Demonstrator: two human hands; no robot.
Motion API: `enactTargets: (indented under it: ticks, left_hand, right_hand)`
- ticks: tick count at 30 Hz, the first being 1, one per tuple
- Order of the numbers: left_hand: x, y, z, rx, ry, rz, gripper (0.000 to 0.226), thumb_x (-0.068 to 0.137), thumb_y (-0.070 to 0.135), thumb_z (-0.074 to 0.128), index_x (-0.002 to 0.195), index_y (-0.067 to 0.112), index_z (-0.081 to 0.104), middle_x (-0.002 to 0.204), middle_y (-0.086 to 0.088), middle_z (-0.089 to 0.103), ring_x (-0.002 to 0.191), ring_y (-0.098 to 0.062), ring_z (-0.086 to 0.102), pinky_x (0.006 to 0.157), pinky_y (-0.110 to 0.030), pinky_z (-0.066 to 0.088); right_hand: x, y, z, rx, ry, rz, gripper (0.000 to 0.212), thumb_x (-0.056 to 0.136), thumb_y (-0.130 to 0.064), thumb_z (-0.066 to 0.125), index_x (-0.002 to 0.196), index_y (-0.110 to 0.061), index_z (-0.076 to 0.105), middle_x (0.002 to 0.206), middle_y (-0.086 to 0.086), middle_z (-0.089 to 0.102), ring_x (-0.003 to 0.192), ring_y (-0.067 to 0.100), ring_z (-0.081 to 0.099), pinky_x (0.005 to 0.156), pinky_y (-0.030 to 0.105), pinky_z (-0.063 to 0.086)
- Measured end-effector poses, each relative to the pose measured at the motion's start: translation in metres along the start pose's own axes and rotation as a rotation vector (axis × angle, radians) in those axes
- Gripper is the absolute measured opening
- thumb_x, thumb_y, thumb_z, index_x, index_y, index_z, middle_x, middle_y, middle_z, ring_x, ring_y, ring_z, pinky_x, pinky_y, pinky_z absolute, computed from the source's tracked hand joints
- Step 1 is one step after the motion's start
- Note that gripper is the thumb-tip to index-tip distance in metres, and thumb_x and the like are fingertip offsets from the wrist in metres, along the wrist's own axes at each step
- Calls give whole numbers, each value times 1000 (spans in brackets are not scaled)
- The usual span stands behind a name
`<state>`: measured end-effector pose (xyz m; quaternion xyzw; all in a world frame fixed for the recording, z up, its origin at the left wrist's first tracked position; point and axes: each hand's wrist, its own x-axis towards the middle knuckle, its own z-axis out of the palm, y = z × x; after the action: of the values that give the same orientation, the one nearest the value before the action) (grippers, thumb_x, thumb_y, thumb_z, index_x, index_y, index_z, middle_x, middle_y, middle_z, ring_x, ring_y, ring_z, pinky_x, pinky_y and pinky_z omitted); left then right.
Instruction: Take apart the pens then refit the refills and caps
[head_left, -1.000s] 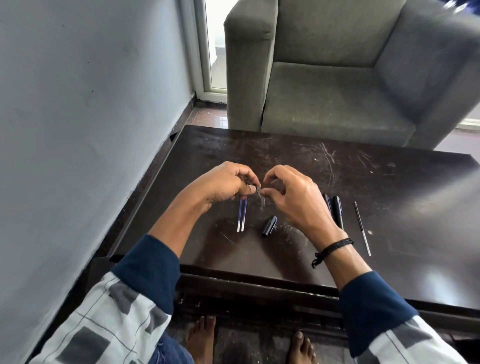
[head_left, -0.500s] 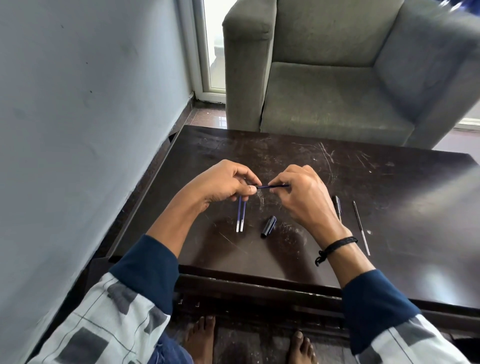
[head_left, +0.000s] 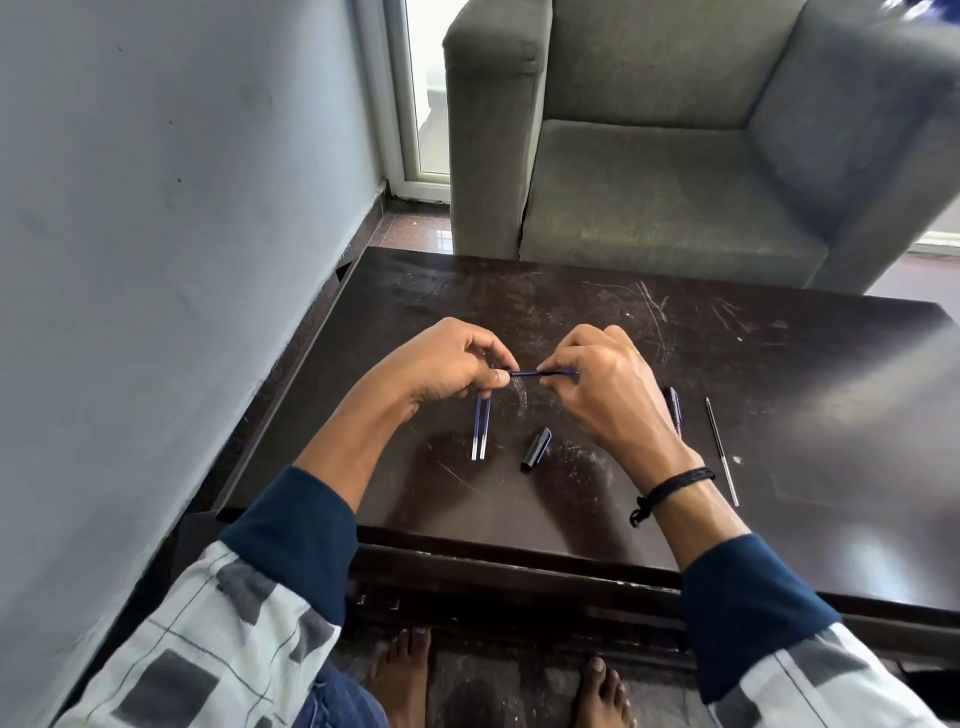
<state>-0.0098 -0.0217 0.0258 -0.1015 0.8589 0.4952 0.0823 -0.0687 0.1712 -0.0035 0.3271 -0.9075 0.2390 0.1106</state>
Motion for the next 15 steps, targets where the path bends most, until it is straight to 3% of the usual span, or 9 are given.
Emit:
enactTargets:
  ticks: [5,9,15]
  left_hand:
    - [0,5,11,31,-19,-6,12,92,4,72,102,9,77,65,-5,65,48,0,52,47,-11,39]
    - [-1,5,10,43,-1,-20,11,92,5,72,101,10,77,67,-5,65,53,-3,52,51,-15,40]
    - [-2,4,7,46,23,-24,12,92,5,71,100,10,78,64,1,63,49,4,55,51,-14,41]
  right_hand:
    - [-1,-5,3,15,-44,-39,13,88,-25,76,99,-24,82,92,-8,63,89,19,47,71,27,40]
    - [-1,-2,0,-10,-65,3,27,85,-25,78,112,-24,76,102,-6,64,96,20,48,84,38,48]
    - [-1,3,-4,-60,-21,65,6,85,-17,74,89,-20,77,96,-5,67,92,21,49,81,37,45]
